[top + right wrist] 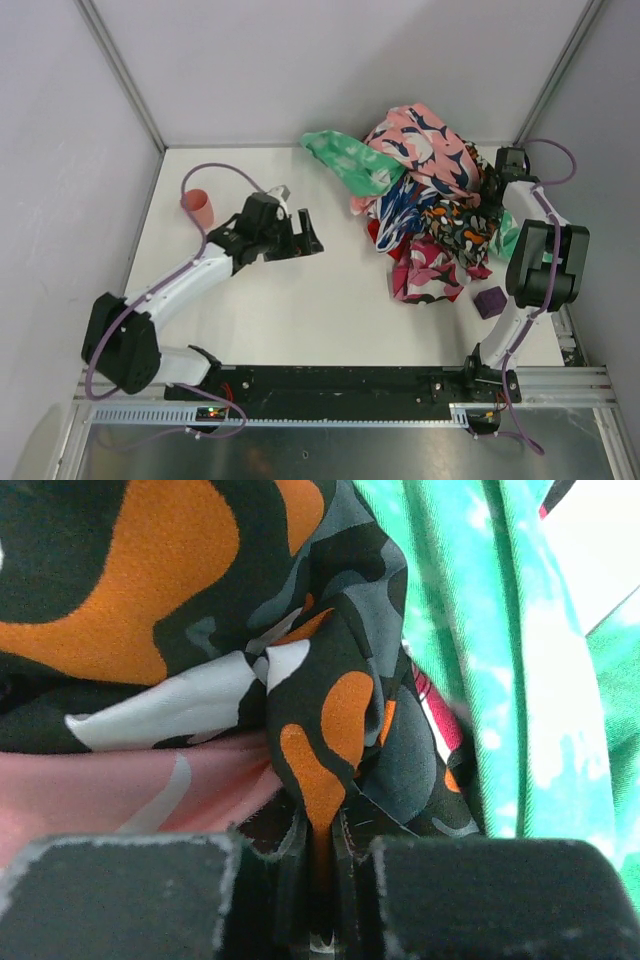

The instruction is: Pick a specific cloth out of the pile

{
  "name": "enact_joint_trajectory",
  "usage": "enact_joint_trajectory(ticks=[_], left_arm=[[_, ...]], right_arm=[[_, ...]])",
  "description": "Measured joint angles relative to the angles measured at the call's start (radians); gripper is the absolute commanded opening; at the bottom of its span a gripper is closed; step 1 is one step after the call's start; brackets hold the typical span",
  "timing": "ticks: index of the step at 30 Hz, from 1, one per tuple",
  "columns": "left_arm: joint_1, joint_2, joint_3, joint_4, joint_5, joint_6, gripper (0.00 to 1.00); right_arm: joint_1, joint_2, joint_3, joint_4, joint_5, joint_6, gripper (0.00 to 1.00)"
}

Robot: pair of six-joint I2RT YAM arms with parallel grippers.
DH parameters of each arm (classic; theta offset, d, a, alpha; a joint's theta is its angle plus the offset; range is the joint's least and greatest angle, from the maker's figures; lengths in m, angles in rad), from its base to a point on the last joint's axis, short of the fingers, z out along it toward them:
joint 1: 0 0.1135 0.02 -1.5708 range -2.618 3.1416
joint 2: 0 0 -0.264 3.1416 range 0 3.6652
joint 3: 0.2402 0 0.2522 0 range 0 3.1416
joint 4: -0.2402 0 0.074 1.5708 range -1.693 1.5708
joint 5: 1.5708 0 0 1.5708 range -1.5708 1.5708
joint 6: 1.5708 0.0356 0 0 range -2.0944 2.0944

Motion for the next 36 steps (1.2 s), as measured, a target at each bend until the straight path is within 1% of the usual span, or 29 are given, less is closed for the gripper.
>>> enact_joint_trajectory(ticks=[4,8,13,18,23,25,26,28,30,32,33,34,36], left_arm=[[-0.041,0.101,0.067,0.051,0.019,0.019,1.0],[-0.055,0.264,0.169,0.112,0.039,0.019,0.99],[-0.056,0.529,0.346,0.156,0.098,0.002,0.9],[-0.061,0.761,0.517,0.174,0.175,-0.054,0.86],[-0.09,0.901,0.655,0.199,0.23,-0.12,0.83],[-0.104,0.94,0.7,0.225,0.252,-0.147,0.79],[-0.111,0.96,0.716,0.24,0.263,-0.163,0.75],[-0.119,0.988,0.728,0.289,0.297,-0.2,0.61],[-0.122,1.007,0.728,0.339,0.327,-0.236,0.38],[-0.124,1.026,0.726,0.386,0.355,-0.267,0.19],[-0.124,1.028,0.718,0.405,0.361,-0.278,0.11],[-0.124,1.028,0.708,0.418,0.364,-0.288,0.06],[-0.124,1.014,0.666,0.454,0.359,-0.287,0.02]], right_arm=[[-0.003,0.0,0.0,0.001,-0.006,0.0,0.09],[-0.02,0.013,0.003,0.0,-0.029,0.007,0.08],[-0.052,0.044,0.009,0.002,-0.072,0.011,0.08],[-0.078,0.048,0.009,0.001,-0.105,0.013,0.08],[-0.088,0.056,0.01,0.002,-0.121,0.014,0.08],[-0.095,0.065,0.011,0.005,-0.129,0.015,0.08],[-0.098,0.069,0.011,0.006,-0.132,0.016,0.08],[-0.103,0.074,0.011,0.009,-0.134,0.016,0.08],[-0.108,0.078,0.011,0.011,-0.135,0.016,0.08],[-0.11,0.078,0.011,0.011,-0.134,0.016,0.08],[-0.111,0.078,0.011,0.011,-0.134,0.016,0.08],[-0.111,0.079,0.011,0.011,-0.134,0.016,0.08],[-0.111,0.079,0.011,0.011,-0.132,0.017,0.08]])
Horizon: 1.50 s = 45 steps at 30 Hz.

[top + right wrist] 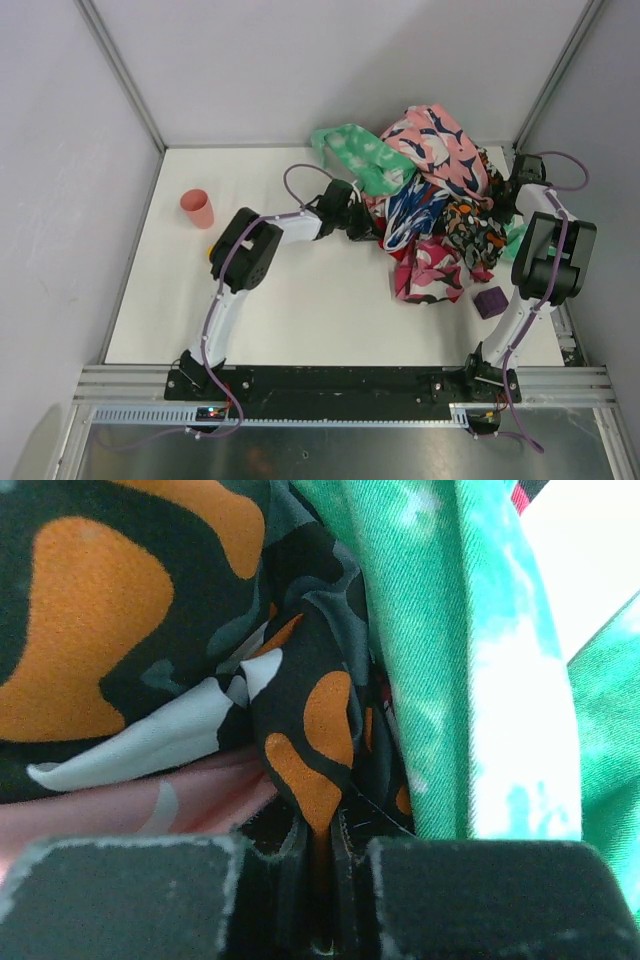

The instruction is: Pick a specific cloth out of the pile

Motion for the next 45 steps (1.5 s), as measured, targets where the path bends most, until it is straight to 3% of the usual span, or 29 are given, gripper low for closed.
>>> enact_joint_trajectory(ticks=[5,13,18,22,28,32,33,36,45], left_arm=[[0.005,-0.14,-0.144,-0.047,-0.085,0.037,0.01],[0.077,-0.624,-0.222,-0.298,-0.31,0.199,0.01],[0.158,-0.812,-0.045,-0.428,-0.472,0.328,0.01],[0.157,-0.83,0.181,-0.485,-0.505,0.416,0.01],[0.151,-0.829,0.396,-0.558,-0.462,0.488,0.01],[0.15,-0.83,0.405,-0.592,-0.458,0.507,0.01],[0.149,-0.829,0.398,-0.603,-0.463,0.51,0.01],[0.147,-0.826,0.366,-0.635,-0.509,0.521,0.01],[0.161,-0.738,0.354,-0.671,-0.66,0.578,0.01]], right_arm=[[0.0,0.003,0.0,-0.001,0.012,0.002,0.08],[-0.005,0.021,0.0,-0.001,0.053,0.016,0.08],[-0.017,0.022,0.001,-0.002,0.065,0.018,0.08],[-0.03,0.022,0.001,-0.003,0.066,0.018,0.13],[-0.035,0.012,0.0,-0.003,0.074,0.016,0.44],[-0.034,-0.05,-0.019,-0.039,0.135,0.003,0.86],[-0.034,-0.077,-0.026,-0.056,0.154,-0.002,0.93],[-0.026,-0.177,-0.039,-0.105,0.197,-0.007,0.99],[0.065,-0.687,-0.039,-0.166,0.327,0.012,0.99]])
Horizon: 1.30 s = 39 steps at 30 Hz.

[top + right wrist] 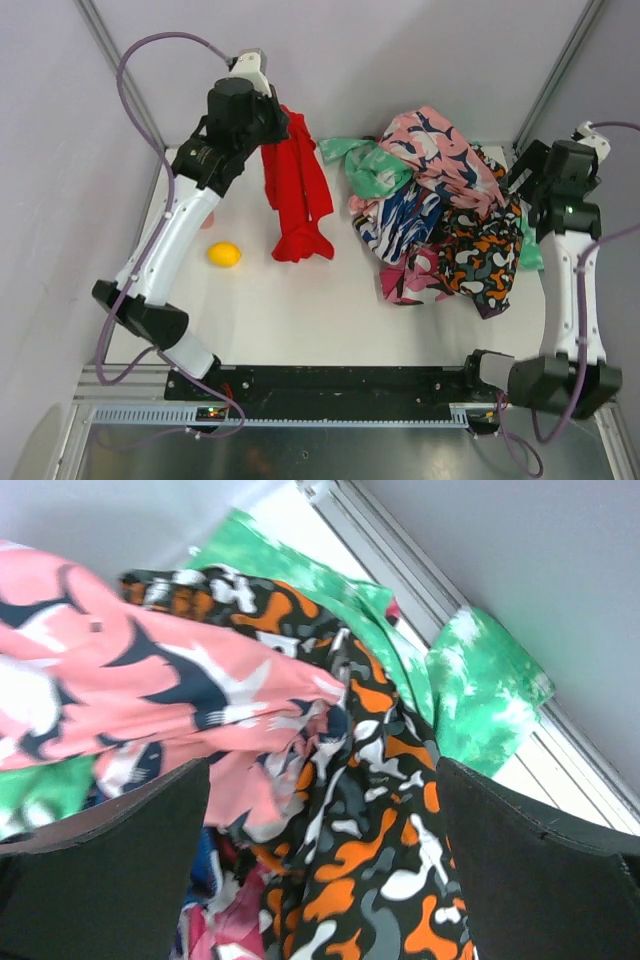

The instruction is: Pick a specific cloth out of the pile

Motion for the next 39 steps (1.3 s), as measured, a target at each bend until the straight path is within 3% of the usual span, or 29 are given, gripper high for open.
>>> enact_joint_trajectory(ticks=[9,13,15,18,19,21,25,30,36,39], left_arm=[[0.158,0.218,0.063,0.0,-0.076,0.008,0.01],[0.229,0.322,0.097,0.003,-0.056,0.006,0.14],[0.249,0.359,0.097,0.003,-0.024,0.003,0.3],[0.255,0.399,0.076,0.006,0.052,-0.006,0.83],[0.252,0.402,0.061,0.005,0.077,-0.006,0.91],[0.241,0.402,0.029,0.004,0.111,-0.01,0.97],[0.216,0.369,-0.048,0.007,0.138,-0.012,0.99],[0.181,0.158,-0.248,0.01,0.136,-0.023,1.0],[0.137,-0.43,-0.785,0.051,0.124,-0.13,1.0],[0.134,-0.648,-0.99,0.022,0.096,-0.19,1.0]], right_arm=[[0.111,-0.319,-0.094,0.0,-0.017,0.016,0.99],[0.138,-0.444,-0.22,-0.004,-0.041,0.026,0.99],[0.14,-0.486,-0.27,-0.008,-0.053,0.03,0.99],[0.14,-0.531,-0.332,-0.012,-0.074,0.033,0.99],[0.14,-0.537,-0.344,-0.014,-0.081,0.035,0.99],[0.14,-0.538,-0.36,-0.021,-0.09,0.039,0.99],[0.14,-0.528,-0.378,-0.032,-0.09,0.052,0.99],[0.14,-0.535,-0.414,-0.029,-0.099,0.074,0.99],[0.14,-0.636,-0.528,-0.013,-0.14,0.082,0.99],[0.14,-0.722,-0.595,-0.008,-0.167,0.082,0.99]])
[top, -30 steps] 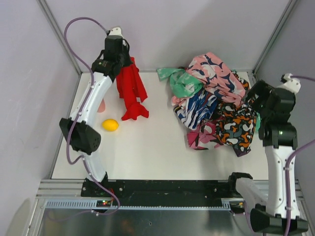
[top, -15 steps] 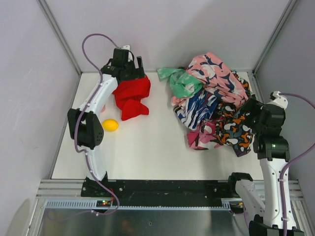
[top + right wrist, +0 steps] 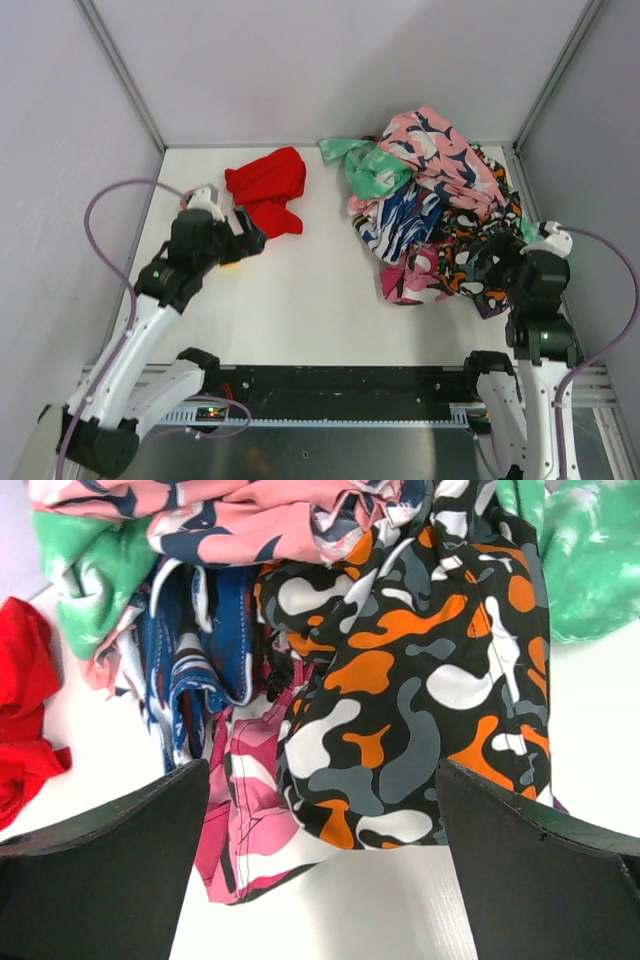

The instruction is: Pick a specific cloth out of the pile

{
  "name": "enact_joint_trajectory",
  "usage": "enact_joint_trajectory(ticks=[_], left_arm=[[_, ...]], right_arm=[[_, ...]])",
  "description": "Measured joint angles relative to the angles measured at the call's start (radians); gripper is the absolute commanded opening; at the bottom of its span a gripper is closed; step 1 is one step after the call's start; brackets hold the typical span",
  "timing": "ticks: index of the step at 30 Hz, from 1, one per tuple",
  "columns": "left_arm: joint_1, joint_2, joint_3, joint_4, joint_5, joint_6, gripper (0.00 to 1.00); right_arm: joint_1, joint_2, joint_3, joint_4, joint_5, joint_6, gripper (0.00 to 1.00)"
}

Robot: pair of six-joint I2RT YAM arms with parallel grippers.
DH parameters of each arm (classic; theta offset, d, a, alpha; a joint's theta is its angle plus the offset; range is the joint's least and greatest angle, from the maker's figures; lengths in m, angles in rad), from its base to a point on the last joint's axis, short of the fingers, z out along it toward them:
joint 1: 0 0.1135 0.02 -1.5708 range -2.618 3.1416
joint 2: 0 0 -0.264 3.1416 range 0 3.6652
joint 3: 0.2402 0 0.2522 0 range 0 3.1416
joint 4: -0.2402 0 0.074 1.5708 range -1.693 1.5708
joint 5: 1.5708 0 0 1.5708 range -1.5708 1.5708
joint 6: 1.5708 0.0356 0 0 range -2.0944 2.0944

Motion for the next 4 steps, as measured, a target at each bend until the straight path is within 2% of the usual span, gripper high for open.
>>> enact_joint_trajectory(ticks=[4], left_arm=[[0.0,-0.145,-0.133,-0.036,-0.021,-0.064,1.0]], right_arm=[[0.0,-0.121,-0.071,0.032,-0.027,-0.002,0.99]])
